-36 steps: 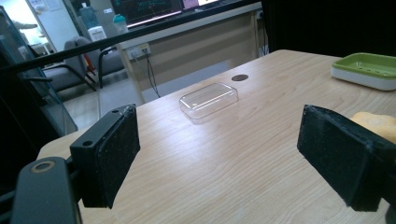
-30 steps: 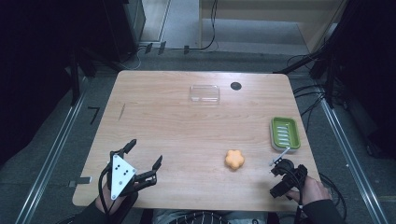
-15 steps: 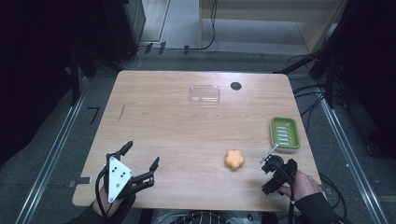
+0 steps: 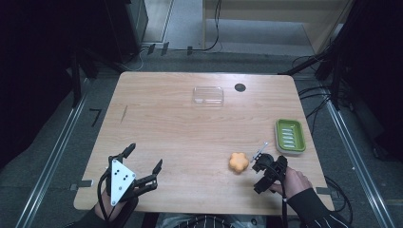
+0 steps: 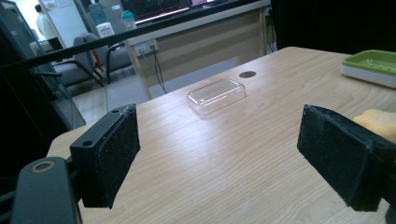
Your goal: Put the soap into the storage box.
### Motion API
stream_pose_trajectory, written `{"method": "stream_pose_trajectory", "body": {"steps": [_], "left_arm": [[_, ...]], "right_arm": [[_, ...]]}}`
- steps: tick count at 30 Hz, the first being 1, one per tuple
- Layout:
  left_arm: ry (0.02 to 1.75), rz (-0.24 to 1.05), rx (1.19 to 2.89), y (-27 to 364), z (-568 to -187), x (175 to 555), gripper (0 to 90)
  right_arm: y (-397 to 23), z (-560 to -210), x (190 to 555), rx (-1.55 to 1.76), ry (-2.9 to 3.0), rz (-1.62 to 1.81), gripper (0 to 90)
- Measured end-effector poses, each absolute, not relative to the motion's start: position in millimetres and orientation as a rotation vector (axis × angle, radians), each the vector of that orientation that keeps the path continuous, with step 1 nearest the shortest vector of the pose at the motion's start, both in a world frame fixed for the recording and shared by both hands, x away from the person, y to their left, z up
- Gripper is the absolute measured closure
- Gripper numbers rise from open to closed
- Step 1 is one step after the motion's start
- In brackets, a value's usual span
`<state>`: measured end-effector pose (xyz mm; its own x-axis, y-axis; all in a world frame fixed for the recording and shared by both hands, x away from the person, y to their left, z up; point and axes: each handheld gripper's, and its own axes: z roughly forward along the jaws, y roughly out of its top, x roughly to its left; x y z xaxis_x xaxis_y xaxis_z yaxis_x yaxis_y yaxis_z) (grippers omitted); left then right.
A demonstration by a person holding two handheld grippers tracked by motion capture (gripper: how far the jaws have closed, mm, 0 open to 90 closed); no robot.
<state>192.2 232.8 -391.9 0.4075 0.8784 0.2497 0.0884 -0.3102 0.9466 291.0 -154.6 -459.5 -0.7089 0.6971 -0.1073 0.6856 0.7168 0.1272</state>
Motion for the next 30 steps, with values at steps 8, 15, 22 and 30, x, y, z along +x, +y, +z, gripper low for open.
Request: {"method": "stream_pose_trajectory", "body": {"steps": [8,15,22,30], "left_arm": [[0.839,1.017,1.708,229.1,-391.6,195.8,13.5],[0.828,1.013,1.712,229.2,-392.1,196.1,13.5],[0.826,1.008,1.714,229.0,-392.0,196.3,13.5],[0.826,1.008,1.713,229.1,-391.9,196.2,13.5]], "right_arm": [[-144.6,-459.3,301.0,1.120,2.782,0.149,8.3],[-134.6,-460.1,308.1,1.150,2.782,0.165,8.1],[-121.3,-462.5,319.1,1.166,2.799,0.191,8.0],[-110.7,-461.8,326.8,1.164,2.785,0.255,10.7]]}}
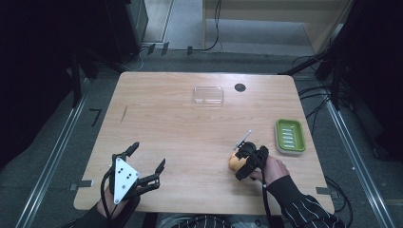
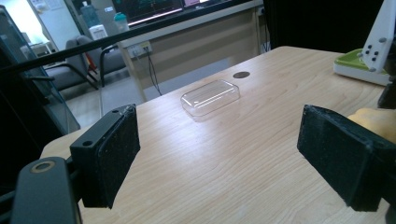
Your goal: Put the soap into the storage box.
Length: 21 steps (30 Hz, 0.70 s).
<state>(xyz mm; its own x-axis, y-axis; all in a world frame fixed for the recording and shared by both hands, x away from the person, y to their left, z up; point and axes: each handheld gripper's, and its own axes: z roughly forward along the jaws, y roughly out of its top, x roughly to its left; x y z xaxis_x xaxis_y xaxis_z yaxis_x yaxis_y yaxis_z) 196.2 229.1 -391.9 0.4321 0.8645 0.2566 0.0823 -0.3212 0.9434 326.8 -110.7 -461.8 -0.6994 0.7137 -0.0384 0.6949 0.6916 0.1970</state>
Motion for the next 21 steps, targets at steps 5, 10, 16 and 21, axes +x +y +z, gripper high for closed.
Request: {"method": "stream_pose_trajectory", "body": {"steps": [5,10,16,21], "left_arm": [[0.829,1.007,1.711,229.3,-391.9,196.3,13.5],[0.828,1.007,1.711,229.5,-391.8,196.3,13.5],[0.827,1.008,1.712,229.3,-391.8,196.2,13.5],[0.827,1.007,1.712,229.2,-391.9,196.2,13.5]], "right_arm": [[-106.5,-458.2,329.7,1.167,2.760,0.286,16.0],[-104.8,-458.0,330.9,1.164,2.780,0.294,26.0],[-105.0,-457.0,331.1,1.127,2.813,0.303,34.5],[-107.5,-456.7,333.0,1.086,2.842,0.301,38.7]]}}
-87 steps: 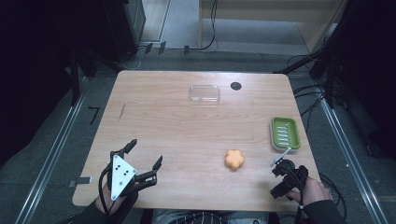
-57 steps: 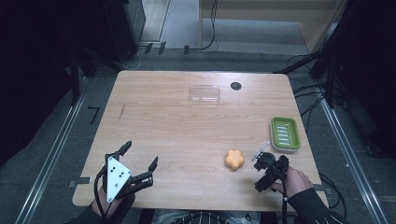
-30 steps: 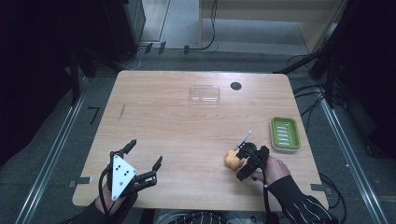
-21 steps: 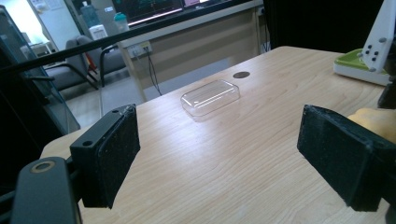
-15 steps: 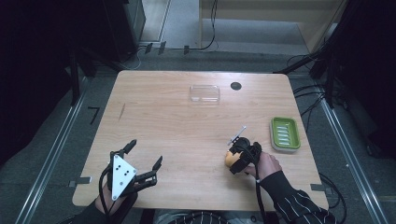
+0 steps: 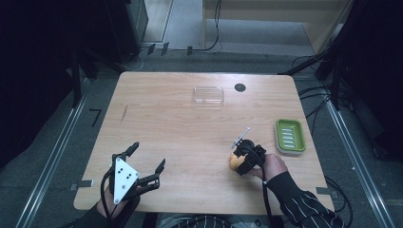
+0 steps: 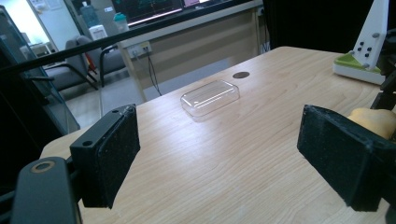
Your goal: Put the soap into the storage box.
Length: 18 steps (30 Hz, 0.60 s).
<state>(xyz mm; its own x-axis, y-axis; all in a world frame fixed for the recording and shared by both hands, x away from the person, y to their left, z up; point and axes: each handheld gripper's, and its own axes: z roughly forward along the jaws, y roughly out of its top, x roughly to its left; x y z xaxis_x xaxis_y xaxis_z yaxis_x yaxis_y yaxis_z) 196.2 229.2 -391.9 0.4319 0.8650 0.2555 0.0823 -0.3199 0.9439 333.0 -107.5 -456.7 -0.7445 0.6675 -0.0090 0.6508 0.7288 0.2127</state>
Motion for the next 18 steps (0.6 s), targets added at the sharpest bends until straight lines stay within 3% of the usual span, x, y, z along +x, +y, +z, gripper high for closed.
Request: {"method": "stream_pose_trajectory", "body": {"steps": [4,7,18], "left_arm": [[0.826,1.008,1.714,229.1,-391.8,196.2,13.5],[0.826,1.008,1.714,229.0,-391.8,196.2,13.5],[0.826,1.008,1.713,229.4,-391.9,196.2,13.5]], "right_arm": [[-106.5,-456.2,333.5,1.062,2.850,0.277,36.7],[-104.7,-457.6,334.3,1.043,2.858,0.255,30.1],[-94.7,-462.1,339.8,0.996,2.860,0.176,32.7]]}}
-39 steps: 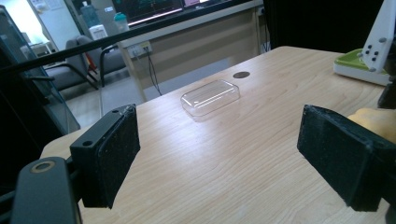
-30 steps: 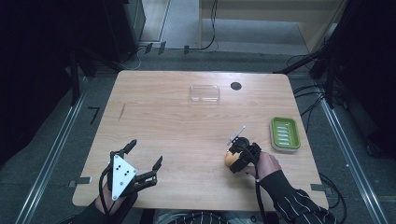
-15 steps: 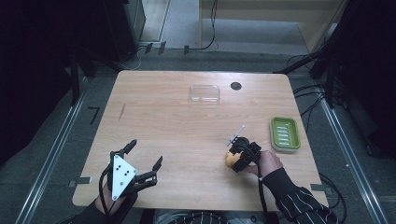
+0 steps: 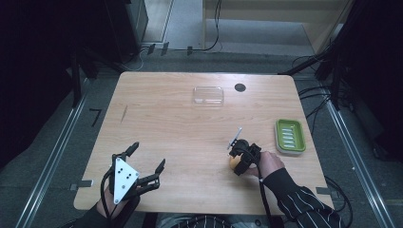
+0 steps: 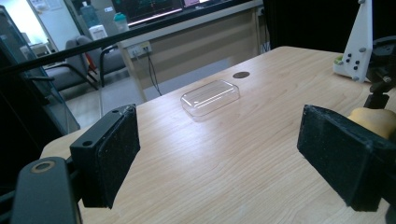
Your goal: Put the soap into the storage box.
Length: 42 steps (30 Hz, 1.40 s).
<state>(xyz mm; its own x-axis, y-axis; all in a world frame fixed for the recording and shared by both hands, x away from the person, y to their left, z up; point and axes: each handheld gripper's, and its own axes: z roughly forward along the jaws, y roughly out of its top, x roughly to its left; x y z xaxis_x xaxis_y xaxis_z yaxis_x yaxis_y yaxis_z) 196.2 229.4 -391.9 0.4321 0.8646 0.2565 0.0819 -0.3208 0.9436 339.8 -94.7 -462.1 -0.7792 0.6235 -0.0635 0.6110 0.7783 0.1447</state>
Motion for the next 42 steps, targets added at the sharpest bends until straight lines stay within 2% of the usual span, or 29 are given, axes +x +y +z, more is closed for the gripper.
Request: {"method": "stream_pose_trajectory", "body": {"steps": [10,42], "left_arm": [[0.826,1.009,1.713,229.2,-391.7,196.2,13.5],[0.824,1.010,1.709,229.4,-391.6,195.9,13.5]], "right_arm": [[-93.5,-463.1,342.5,0.968,2.897,0.142,39.9],[-101.7,-450.2,340.2,0.992,2.849,0.182,40.2]]}}
